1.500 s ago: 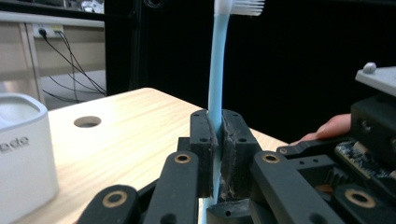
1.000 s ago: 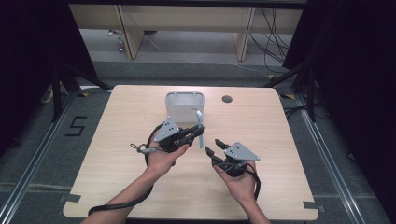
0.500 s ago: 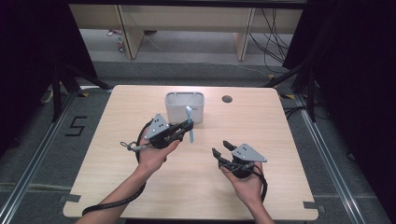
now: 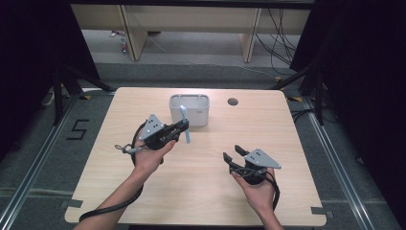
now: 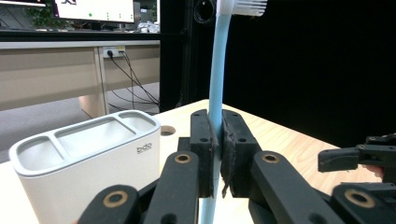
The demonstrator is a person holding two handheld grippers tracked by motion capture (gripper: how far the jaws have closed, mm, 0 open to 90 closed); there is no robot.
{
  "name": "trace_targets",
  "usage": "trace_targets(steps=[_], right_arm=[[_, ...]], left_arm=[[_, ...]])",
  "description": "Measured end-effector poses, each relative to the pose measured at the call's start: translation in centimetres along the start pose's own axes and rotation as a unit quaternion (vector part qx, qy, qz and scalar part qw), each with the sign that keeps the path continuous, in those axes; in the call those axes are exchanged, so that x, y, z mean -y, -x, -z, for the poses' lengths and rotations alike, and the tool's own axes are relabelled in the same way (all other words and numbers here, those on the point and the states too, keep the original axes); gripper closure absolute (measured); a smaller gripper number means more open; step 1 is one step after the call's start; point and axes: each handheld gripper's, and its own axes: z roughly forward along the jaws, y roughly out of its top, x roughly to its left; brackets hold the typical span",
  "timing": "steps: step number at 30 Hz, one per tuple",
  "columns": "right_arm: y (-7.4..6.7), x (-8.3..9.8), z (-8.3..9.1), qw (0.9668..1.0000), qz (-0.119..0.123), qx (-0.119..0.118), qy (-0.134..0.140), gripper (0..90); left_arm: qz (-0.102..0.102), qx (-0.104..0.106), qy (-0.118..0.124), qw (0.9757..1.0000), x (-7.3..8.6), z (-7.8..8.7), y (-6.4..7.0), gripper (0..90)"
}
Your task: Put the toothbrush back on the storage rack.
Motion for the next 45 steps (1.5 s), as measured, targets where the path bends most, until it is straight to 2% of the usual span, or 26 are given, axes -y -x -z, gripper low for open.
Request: trace_targets(steps=[3,4,6,8,9,10,11,12,13,15,16,17,18,19,22,23,29,30,31,32,33,34,35,37,42,45], right_arm=[[0.0,0.0,0.0,0.9999,-0.009,-0.007,0.000,46.2],[0.1,0.0,0.1,1.0000,-0.002,0.006,0.005,45.2],[0.2,0.1,0.1,1.0000,-0.002,0.007,0.004,43.9],[0.2,0.2,0.0,0.9999,-0.008,0.004,0.008,43.1],[0.2,0.2,0.2,0.9998,-0.020,0.006,-0.001,43.2],[0.3,0.3,0.0,0.9999,-0.008,0.006,0.012,43.2],[0.2,0.3,0.1,0.9997,-0.024,0.004,0.005,43.1],[0.2,0.3,0.1,0.9997,-0.024,0.004,0.005,43.1],[0.3,0.5,0.2,0.9996,-0.025,0.015,0.002,43.2],[0.6,0.6,0.2,0.9999,-0.010,0.013,0.002,43.5],[0.6,0.7,0.2,0.9997,-0.018,0.013,0.005,43.6],[0.8,0.7,0.4,0.9997,-0.004,0.024,0.002,43.8],[0.8,0.7,0.4,0.9997,-0.004,0.024,0.002,43.8],[0.7,0.8,0.4,0.9996,-0.018,0.020,0.005,44.2],[0.9,1.1,0.4,0.9995,-0.018,0.025,0.002,44.4],[1.1,1.1,0.5,0.9996,-0.010,0.027,-0.005,44.4],[1.1,1.5,0.5,0.9995,-0.018,0.027,-0.002,44.6],[1.2,1.5,0.6,0.9995,-0.011,0.027,-0.008,44.7],[1.2,1.7,0.6,0.9995,-0.015,0.025,-0.007,44.8],[1.1,1.8,0.7,0.9991,-0.024,0.034,-0.007,44.8],[1.1,1.8,0.7,0.9991,-0.024,0.034,-0.007,44.8],[1.4,1.9,0.7,0.9993,-0.004,0.037,-0.003,44.9],[1.4,2.0,0.7,0.9995,-0.010,0.028,-0.006,44.9],[1.4,2.1,0.8,0.9992,-0.010,0.037,-0.008,44.9],[1.4,2.3,0.9,0.9991,-0.025,0.032,-0.011,44.9],[1.6,2.4,1.0,0.9991,-0.008,0.042,-0.004,45.0]], left_arm=[[0.001,-0.003,0.002,1.0000,-0.1,0.1,-0.2,83.5],[0.000,-0.005,0.004,1.0000,-0.3,0.1,-0.4,83.6],[0.001,-0.007,0.005,1.0000,-0.4,0.2,-0.6,83.5],[0.000,-0.010,0.006,0.9999,-0.4,0.2,-0.8,83.6],[-0.002,-0.011,0.006,0.9999,-0.5,0.3,-0.9,83.6],[-0.001,-0.013,0.006,0.9999,-0.5,0.3,-1.0,83.6],[-0.002,-0.014,0.007,0.9999,-0.5,0.3,-1.1,83.6],[-0.002,-0.014,0.007,0.9999,-0.5,0.3,-1.1,83.6],[-0.002,-0.018,0.007,0.9998,-0.6,0.3,-1.3,83.5],[-0.005,-0.022,0.009,0.9997,-0.8,0.3,-1.6,83.6],[-0.006,-0.022,0.009,0.9997,-0.8,0.3,-1.6,83.6],[-0.006,-0.022,0.009,0.9997,-0.8,0.3,-1.6,83.5],[-0.008,-0.024,0.009,0.9996,-0.9,0.3,-1.7,83.5],[-0.011,-0.028,0.011,0.9995,-1.1,0.3,-1.9,83.6],[-0.011,-0.031,0.013,0.9994,-1.2,0.4,-2.1,83.6],[-0.009,-0.035,0.015,0.9992,-1.3,0.4,-2.3,83.6],[-0.007,-0.041,0.018,0.9990,-1.6,0.5,-2.9,83.6],[-0.007,-0.042,0.018,0.9989,-1.7,0.5,-2.9,83.6],[-0.007,-0.044,0.020,0.9988,-1.8,0.5,-3.1,83.6],[-0.008,-0.045,0.020,0.9987,-1.9,0.5,-3.2,83.6],[-0.008,-0.045,0.020,0.9987,-1.9,0.5,-3.2,83.6],[-0.009,-0.046,0.021,0.9987,-2.0,0.4,-3.3,83.6],[-0.009,-0.047,0.022,0.9986,-2.1,0.3,-3.4,83.6],[-0.012,-0.049,0.022,0.9985,-2.2,0.2,-3.4,83.6],[-0.016,-0.051,0.024,0.9983,-2.5,-0.1,-3.5,83.5],[-0.020,-0.054,0.025,0.9980,-2.7,-0.2,-3.7,83.6]])
